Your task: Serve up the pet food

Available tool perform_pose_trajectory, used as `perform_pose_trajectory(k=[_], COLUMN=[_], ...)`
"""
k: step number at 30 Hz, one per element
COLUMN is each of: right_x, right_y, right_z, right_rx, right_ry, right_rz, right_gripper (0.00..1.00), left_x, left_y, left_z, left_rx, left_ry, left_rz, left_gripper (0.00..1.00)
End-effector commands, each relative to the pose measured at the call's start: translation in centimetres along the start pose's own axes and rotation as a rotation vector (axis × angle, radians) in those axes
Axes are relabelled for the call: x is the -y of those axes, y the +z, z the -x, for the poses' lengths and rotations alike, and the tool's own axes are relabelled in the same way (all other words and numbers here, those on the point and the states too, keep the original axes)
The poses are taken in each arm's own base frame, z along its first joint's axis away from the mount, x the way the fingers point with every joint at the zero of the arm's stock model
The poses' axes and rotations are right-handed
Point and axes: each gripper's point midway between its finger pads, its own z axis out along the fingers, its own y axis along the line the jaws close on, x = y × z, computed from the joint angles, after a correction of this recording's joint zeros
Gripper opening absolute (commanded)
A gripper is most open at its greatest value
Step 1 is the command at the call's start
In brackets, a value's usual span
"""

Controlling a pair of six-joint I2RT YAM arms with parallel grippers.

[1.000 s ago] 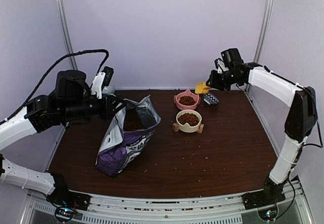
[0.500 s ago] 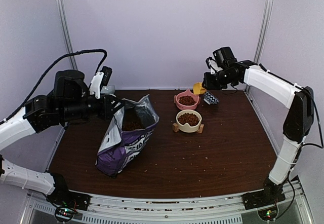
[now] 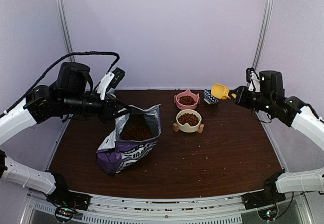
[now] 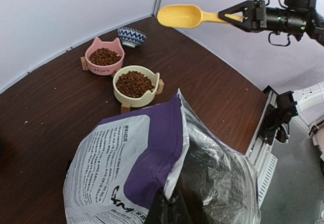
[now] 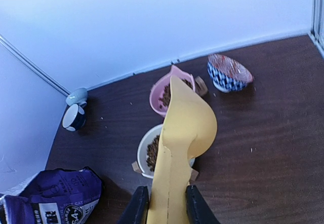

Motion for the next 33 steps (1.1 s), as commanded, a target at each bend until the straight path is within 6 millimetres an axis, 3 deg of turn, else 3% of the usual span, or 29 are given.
perform_pose_trajectory(k=[1, 7, 15, 23, 26, 33], right_x=[3.1, 6.1, 7.4, 9.2, 9.7, 10.5], right_y=[0.8, 1.3, 3.4, 4.3, 4.5, 4.7], right_z=[-3.7, -8.0, -12.9, -15.4, -16.2, -17.4], right_rx=[0.037, 0.059, 0.048, 0.01, -0.003, -0.027], right_ry=[0.159, 0.267, 0.383, 0.371, 0.374, 0.375], right_rz=[-0.025, -0.041, 0.032, -0.028, -0.042, -0.075], right_gripper=[0.0, 0.0, 0.0, 0.0, 0.05, 0.33], left_x=[6.3, 9.3, 6.8, 6.1, 6.1, 6.1], left_y=[-2.0, -2.7, -1.4, -0.9, -0.7, -0.6], left_z=[8.1, 10.0, 8.2, 7.4, 7.2, 7.0], left_rx=[0.225, 0.27, 0.242, 0.231, 0.228, 0.22], left_ry=[0.134, 0.165, 0.114, 0.097, 0.095, 0.095], left_rz=[-0.251, -0.353, -0.238, -0.211, -0.209, -0.213], left_gripper=[0.0, 0.0, 0.0, 0.0, 0.0, 0.0])
